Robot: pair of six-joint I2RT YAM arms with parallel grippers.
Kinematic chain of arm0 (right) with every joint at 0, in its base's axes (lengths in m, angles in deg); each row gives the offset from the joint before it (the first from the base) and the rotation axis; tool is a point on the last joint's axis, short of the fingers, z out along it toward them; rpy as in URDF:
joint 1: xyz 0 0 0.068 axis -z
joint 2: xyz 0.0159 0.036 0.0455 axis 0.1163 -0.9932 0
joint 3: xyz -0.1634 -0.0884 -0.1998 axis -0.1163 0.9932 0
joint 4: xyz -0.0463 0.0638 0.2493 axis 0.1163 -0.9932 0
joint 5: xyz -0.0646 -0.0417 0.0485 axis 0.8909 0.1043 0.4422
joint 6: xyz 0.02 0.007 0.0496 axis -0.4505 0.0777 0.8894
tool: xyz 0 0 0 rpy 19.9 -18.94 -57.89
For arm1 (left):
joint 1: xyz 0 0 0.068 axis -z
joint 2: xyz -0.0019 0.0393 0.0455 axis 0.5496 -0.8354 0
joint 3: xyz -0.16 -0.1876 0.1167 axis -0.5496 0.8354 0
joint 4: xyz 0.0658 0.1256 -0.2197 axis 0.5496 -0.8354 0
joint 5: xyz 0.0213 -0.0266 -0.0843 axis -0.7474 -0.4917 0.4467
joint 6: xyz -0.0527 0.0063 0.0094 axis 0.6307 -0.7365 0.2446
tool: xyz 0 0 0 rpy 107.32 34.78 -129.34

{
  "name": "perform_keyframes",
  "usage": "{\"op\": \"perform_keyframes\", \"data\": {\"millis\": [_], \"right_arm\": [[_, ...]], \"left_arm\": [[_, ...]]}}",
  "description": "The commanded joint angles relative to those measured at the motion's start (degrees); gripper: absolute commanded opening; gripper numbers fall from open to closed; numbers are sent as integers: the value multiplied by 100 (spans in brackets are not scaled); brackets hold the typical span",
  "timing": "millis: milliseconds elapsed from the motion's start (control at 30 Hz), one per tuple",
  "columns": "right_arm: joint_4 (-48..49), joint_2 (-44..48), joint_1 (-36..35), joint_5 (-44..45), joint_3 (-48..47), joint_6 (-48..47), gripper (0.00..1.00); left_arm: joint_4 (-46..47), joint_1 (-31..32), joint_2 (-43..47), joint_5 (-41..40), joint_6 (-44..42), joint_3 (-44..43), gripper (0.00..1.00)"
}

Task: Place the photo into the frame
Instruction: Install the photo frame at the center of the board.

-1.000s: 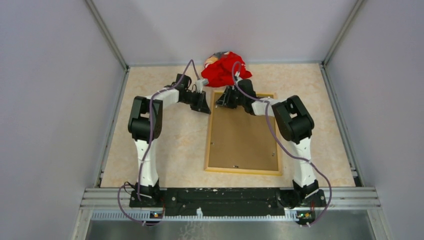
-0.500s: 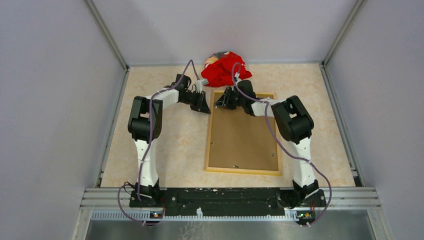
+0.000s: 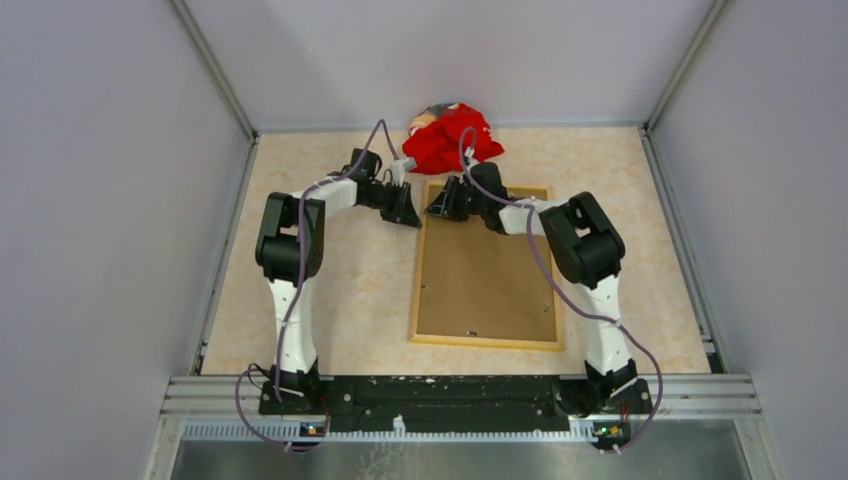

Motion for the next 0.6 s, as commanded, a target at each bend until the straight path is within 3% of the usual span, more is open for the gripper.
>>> {"op": "perform_keyframes", "data": {"millis": [0, 567], "right_arm": [[-176, -216, -81, 142, 23, -35, 29], [30, -325, -80, 299, 41, 176, 27]], "left_arm": [[104, 13, 71, -125, -32, 159, 19], [142, 13, 96, -96, -43, 205, 19]]}}
